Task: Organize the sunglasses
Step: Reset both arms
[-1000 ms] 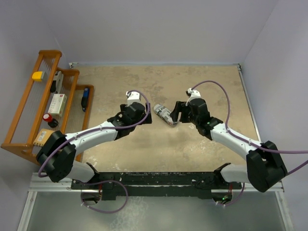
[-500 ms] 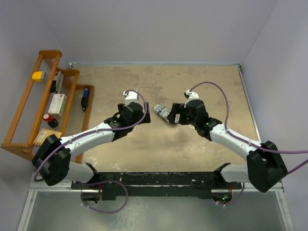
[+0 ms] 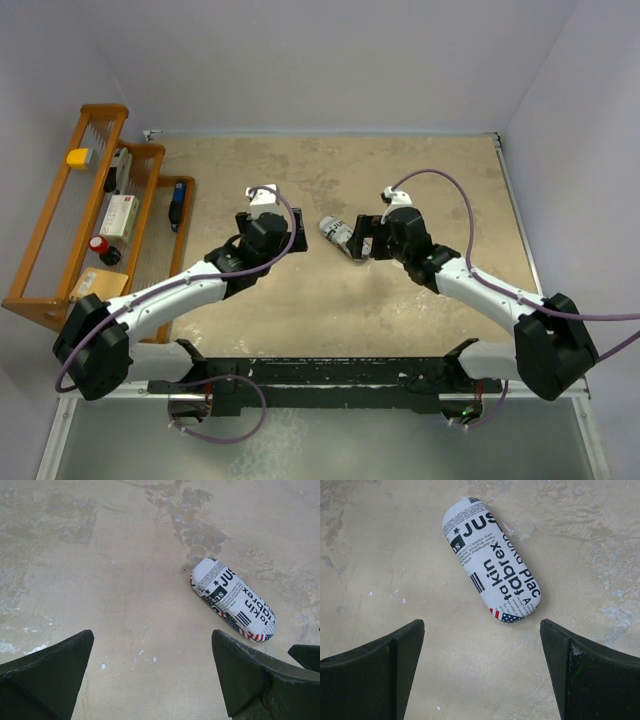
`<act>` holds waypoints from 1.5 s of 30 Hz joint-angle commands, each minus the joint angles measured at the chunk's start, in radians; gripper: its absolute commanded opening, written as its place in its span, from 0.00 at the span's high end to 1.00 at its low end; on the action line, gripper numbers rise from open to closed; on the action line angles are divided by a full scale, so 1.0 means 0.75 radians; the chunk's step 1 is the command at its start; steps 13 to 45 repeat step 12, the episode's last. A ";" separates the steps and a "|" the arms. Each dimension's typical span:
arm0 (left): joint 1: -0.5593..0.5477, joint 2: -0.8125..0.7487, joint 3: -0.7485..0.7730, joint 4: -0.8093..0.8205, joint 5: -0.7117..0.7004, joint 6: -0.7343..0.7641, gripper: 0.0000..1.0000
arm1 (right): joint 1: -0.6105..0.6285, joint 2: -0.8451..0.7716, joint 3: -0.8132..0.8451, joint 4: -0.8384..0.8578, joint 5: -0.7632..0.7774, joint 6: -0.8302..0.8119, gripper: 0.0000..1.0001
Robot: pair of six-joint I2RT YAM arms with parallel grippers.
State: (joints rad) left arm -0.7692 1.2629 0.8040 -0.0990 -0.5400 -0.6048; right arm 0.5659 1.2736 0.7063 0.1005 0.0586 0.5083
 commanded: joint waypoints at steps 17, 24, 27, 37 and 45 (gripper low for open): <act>-0.006 -0.072 -0.022 0.059 -0.032 0.036 0.01 | 0.028 -0.021 0.073 -0.003 0.042 -0.023 0.01; -0.006 -0.072 -0.022 0.059 -0.032 0.036 0.01 | 0.028 -0.021 0.073 -0.003 0.042 -0.023 0.01; -0.006 -0.072 -0.022 0.059 -0.032 0.036 0.01 | 0.028 -0.021 0.073 -0.003 0.042 -0.023 0.01; -0.006 -0.072 -0.022 0.059 -0.032 0.036 0.01 | 0.028 -0.021 0.073 -0.003 0.042 -0.023 0.01; -0.006 -0.072 -0.022 0.059 -0.032 0.036 0.01 | 0.028 -0.021 0.073 -0.003 0.042 -0.023 0.01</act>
